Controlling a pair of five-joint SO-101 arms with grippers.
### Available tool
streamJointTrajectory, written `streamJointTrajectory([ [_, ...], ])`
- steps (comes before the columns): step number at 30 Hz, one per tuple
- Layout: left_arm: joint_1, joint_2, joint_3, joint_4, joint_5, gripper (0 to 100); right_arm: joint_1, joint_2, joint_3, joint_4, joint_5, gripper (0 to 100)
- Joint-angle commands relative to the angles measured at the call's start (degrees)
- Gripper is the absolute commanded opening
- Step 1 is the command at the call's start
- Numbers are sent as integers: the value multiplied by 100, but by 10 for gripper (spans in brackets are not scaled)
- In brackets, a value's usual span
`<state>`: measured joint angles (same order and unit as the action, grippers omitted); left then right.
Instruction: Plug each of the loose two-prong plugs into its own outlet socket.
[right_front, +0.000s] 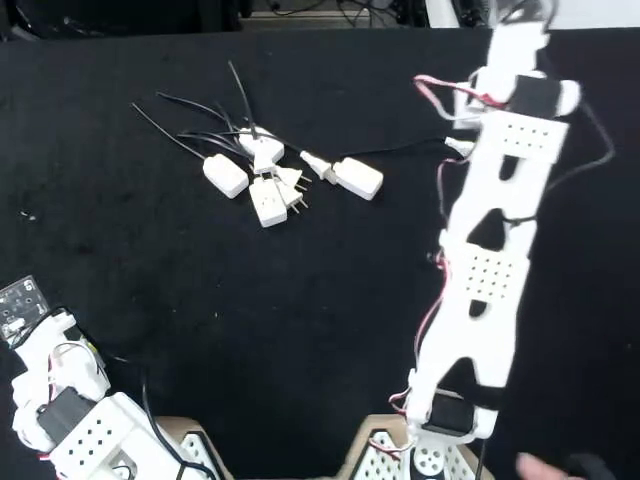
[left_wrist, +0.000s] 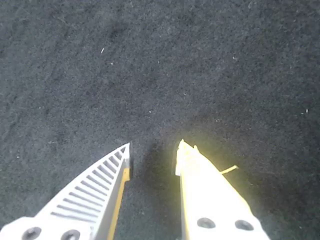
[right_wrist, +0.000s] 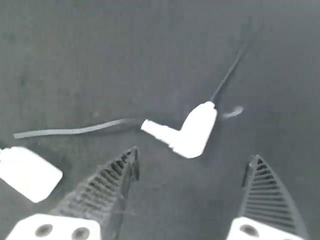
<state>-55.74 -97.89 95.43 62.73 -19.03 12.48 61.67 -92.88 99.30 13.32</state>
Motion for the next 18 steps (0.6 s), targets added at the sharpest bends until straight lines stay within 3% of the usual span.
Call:
streamJointTrajectory([
  [1,-22,-44,-31,-26,44,159,-158,347,-92,70,-9,319],
  [11,-22,-44,-31,-26,44,159,-9,690,-233,220,-62,318],
  [18,-22,-44,-31,-26,44,159,-281,-532,1455,211,-246,318],
])
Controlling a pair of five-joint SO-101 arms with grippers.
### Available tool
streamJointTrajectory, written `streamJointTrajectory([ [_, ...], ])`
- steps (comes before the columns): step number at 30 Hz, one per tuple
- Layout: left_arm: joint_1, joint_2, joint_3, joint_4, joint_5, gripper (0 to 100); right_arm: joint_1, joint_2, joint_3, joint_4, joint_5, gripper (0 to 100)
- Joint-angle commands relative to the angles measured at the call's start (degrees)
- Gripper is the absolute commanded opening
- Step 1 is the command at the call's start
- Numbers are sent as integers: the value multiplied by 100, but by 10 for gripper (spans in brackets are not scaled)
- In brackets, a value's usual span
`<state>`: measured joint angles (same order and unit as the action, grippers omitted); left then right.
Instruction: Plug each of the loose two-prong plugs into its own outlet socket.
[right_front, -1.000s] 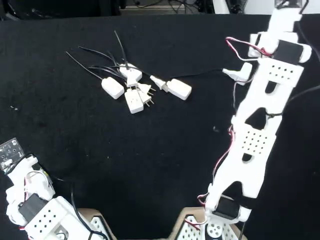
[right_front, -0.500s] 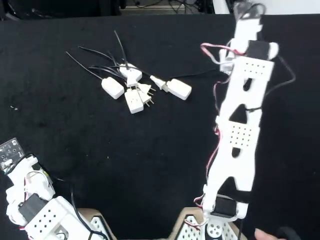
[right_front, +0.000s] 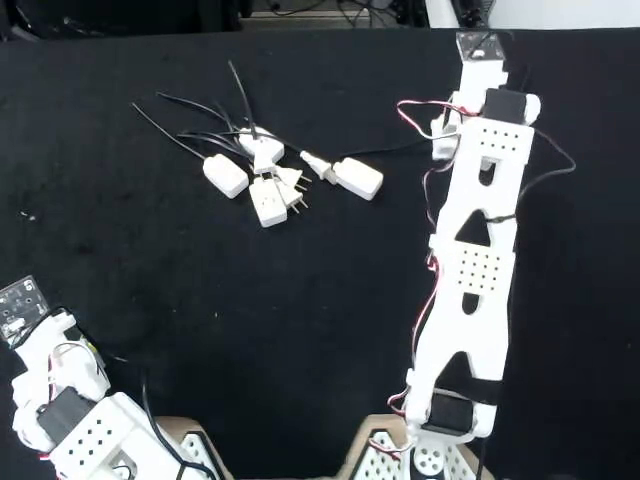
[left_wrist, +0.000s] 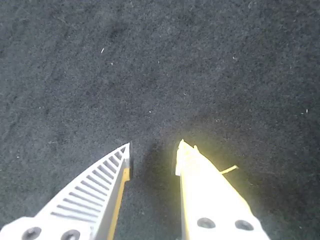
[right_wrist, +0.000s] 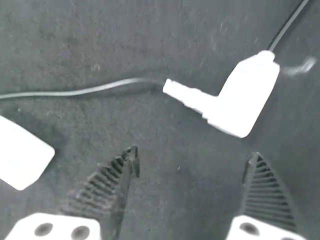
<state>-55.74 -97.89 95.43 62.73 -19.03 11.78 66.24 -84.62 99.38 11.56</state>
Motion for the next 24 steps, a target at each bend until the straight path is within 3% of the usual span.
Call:
streamJointTrajectory([
  [1,-22,-44,-31,-26,44,159,-299,-1270,936,193,-44,318],
  [9,-22,-44,-31,-26,44,159,-818,-2589,2158,176,123,318],
  [24,-22,-44,-31,-26,44,159,-1565,-2738,3240,141,-79,318],
])
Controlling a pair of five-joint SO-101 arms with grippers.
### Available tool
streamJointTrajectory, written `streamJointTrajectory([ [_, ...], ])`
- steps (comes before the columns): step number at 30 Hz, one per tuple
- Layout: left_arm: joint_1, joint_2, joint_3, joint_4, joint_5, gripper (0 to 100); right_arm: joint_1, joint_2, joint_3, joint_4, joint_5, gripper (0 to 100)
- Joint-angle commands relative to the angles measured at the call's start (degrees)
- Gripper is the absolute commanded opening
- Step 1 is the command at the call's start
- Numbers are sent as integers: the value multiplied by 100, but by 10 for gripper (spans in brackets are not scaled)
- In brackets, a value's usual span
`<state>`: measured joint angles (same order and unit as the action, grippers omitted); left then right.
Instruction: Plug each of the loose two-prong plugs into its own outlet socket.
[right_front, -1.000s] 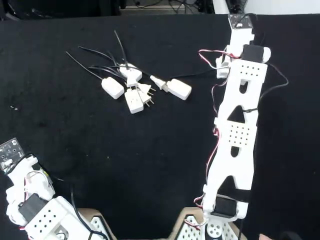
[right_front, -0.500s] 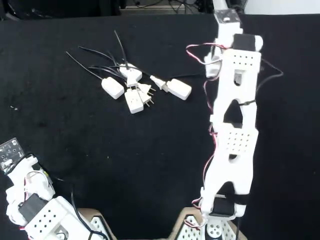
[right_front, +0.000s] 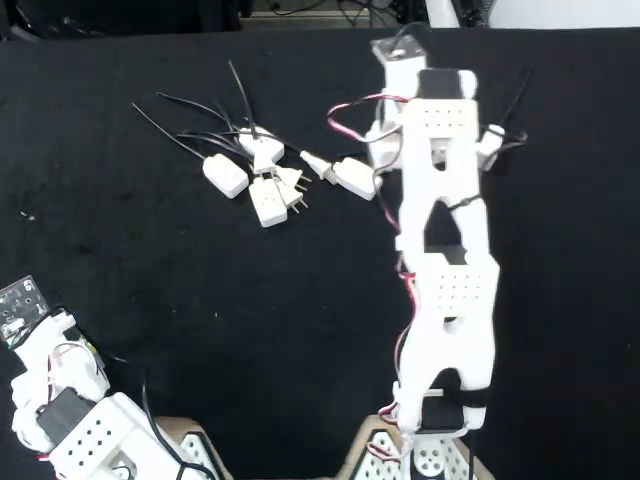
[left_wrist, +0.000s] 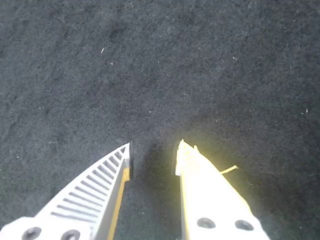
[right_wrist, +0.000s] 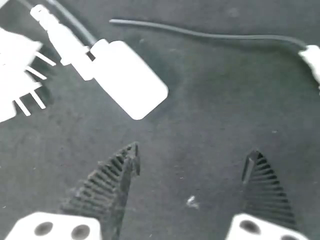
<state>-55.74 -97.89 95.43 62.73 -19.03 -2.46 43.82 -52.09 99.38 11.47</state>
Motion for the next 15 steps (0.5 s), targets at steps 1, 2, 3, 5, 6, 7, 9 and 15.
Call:
streamJointTrajectory([
  [1,-22,-44,-31,-26,44,159,-167,-497,-13,141,-70,318],
  [2,-22,-44,-31,-26,44,159,-211,-497,-13,141,-70,318],
  [3,-22,-44,-31,-26,44,159,-273,-497,-13,141,-26,318],
  [5,-22,-44,-31,-26,44,159,-378,-497,13,141,114,318],
  [6,-22,-44,-31,-26,44,159,-448,-488,13,141,281,318],
  [7,-22,-44,-31,-26,44,159,-501,-479,13,141,457,318],
  [9,-22,-44,-31,-26,44,159,-527,-462,13,141,747,318],
  [15,-22,-44,-31,-26,44,159,-527,-497,409,141,826,309],
])
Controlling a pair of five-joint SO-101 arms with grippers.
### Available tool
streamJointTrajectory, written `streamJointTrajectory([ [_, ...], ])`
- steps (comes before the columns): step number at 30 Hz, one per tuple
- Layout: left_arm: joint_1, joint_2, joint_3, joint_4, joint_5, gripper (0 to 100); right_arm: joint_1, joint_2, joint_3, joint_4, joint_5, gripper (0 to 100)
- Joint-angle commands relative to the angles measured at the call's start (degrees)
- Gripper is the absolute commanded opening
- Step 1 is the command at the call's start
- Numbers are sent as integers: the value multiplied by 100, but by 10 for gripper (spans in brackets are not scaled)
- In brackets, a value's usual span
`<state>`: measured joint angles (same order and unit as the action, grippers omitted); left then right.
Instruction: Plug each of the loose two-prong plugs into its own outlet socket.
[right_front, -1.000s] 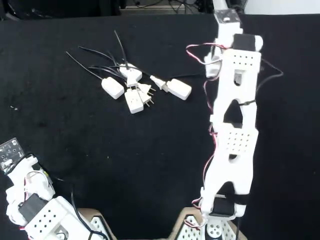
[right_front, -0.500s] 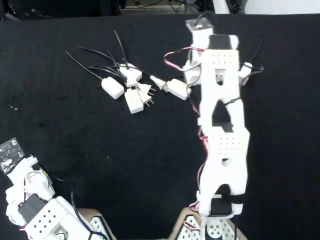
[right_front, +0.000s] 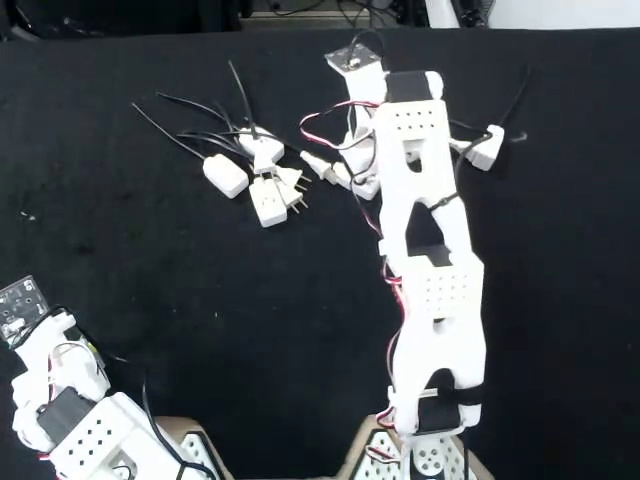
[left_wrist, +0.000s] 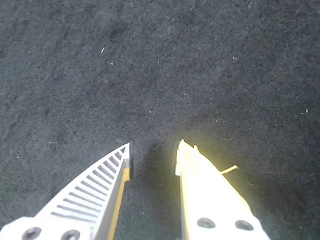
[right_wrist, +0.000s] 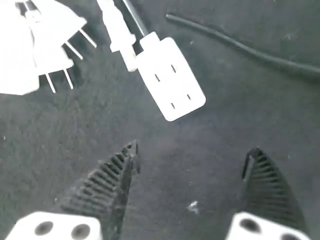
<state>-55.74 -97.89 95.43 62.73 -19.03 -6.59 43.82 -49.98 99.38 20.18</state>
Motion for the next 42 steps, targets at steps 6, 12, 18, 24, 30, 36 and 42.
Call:
streamJointTrajectory([
  [6,-22,-44,-31,-26,44,159,-132,-936,1165,141,-835,276],
  [12,-22,-44,-31,-26,44,159,-211,-2132,2580,141,-1319,289],
  [18,-22,-44,-31,-26,44,159,-369,-3433,4084,-1108,-1336,287],
  [24,-22,-44,-31,-26,44,159,-440,-4013,5771,-3253,-1301,289],
  [30,-22,-44,-31,-26,44,159,-378,-3793,6246,-4281,-1301,286],
  [36,-22,-44,-31,-26,44,159,-79,-3301,6308,-5248,-1266,289],
  [42,-22,-44,-31,-26,44,159,-132,-3187,6352,-5644,-536,289],
])
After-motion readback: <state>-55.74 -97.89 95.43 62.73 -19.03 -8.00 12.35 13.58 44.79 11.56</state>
